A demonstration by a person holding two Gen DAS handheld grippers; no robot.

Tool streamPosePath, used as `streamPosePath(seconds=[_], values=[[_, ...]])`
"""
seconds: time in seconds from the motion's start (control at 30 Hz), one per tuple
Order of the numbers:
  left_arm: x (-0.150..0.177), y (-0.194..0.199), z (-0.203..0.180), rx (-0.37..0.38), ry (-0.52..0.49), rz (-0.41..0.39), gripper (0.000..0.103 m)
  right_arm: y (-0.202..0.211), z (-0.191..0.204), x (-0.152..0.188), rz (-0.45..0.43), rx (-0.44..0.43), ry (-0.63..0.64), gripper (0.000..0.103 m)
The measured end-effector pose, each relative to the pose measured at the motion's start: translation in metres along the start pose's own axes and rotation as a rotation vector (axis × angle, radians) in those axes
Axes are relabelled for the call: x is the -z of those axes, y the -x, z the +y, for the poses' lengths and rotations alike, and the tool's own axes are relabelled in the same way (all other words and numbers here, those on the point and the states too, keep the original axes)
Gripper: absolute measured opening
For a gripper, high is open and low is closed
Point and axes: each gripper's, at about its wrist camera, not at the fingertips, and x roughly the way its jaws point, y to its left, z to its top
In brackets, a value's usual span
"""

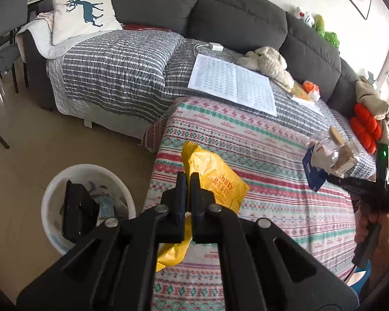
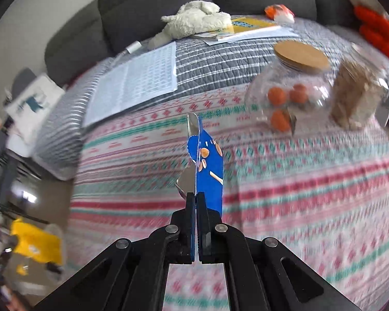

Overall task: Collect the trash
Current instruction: 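Carry the yellow bag toward the bin with the left tool while the right tool lifts the blue box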

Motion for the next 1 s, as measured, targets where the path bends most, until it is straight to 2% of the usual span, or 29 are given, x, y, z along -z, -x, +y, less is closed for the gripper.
streamPosePath(seconds=[0.17, 0.3, 0.37, 0.43, 0.57, 0.7, 0.8, 0.87, 1.0], values=[[0.003, 0.021, 0.003, 0.009, 0.009, -0.016, 0.004, 0.036, -0.003, 0.025, 0.018, -0.084, -0.038, 0.001], [0.010, 0.033, 0.024, -0.011, 0.033, -0.048, 0.004, 0.049, 0.003, 0.045, 0.024, -0.142, -0.034, 0.001], [0.012, 0.034, 0.038, -0.025, 0.057, -0.037, 0.004, 0.052, 0.010, 0.061, 0.027, -0.182, -0.018, 0.001], [0.012, 0.037, 0.055, -0.047, 0.088, -0.036, 0.004, 0.045, 0.016, 0.071, 0.085, -0.194, -0.022, 0.001], [0.013, 0.045, 0.094, -0.148, 0.129, -0.054, 0.004, 0.042, 0.054, 0.079, 0.106, -0.233, 0.062, 0.001], [0.016, 0.043, 0.133, -0.246, 0.195, -0.030, 0.004, 0.033, 0.098, 0.087, 0.130, -0.279, 0.133, 0.001], [0.019, 0.042, 0.149, -0.286, 0.222, -0.020, 0.004, 0.027, 0.127, 0.095, 0.140, -0.304, 0.185, 0.001], [0.019, 0.045, 0.155, -0.324, 0.218, -0.031, 0.004, 0.021, 0.149, 0.100, 0.153, -0.327, 0.209, 0.001], [0.015, 0.051, 0.164, -0.466, 0.161, -0.074, 0.004, 0.010, 0.179, 0.108, 0.173, -0.362, 0.235, 0.001]])
